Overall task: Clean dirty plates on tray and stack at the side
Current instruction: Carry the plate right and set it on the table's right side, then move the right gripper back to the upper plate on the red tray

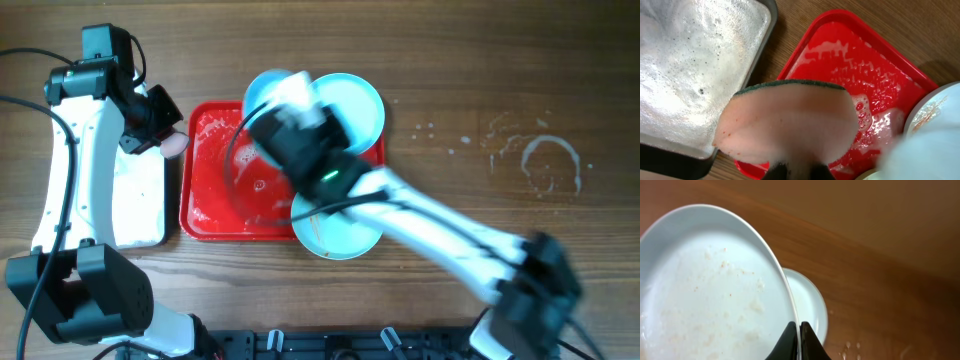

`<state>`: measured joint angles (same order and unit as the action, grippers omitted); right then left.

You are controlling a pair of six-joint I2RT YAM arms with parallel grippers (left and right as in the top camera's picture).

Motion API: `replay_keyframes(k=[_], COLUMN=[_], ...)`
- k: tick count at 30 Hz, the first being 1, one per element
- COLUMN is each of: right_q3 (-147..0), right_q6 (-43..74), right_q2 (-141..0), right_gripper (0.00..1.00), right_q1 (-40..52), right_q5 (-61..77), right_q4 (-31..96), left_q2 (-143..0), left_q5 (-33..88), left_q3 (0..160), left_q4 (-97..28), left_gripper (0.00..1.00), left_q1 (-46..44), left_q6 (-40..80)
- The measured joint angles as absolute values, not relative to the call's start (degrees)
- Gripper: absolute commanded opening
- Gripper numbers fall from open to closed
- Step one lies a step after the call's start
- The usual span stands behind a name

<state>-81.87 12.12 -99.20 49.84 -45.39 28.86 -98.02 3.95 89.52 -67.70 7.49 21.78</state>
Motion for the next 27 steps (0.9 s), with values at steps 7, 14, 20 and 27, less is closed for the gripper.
replay_keyframes(k=[7, 14, 20, 27], right_q3=[-82.00, -79.20, -68.31, -56.82], right_q6=[21.26, 22.96, 24.49, 30.81], right_q2=[-89.32, -89.32, -89.32, -89.27], right_gripper=[0.04, 0.04, 0.04, 0.04], right_q1=[24.93, -0.56, -15.75, -27.99], right_q5=[-18.50, 6.07, 12.05, 9.76], right_q4=[43.55, 46.61, 42.92, 33.58], left_q2=[-98.02, -98.02, -98.02, -98.02], left_q5=[4.21, 4.34, 4.34, 4.34], left_q3=[89.52, 89.52, 89.52, 89.47], left_q4=[-67.70, -67.70, -67.68, -67.68], left_gripper=[0.04, 0.04, 0.04, 0.04], left_q1=[7.49, 7.49, 7.49, 7.49], left_q6=[21.78, 21.78, 21.76, 21.76])
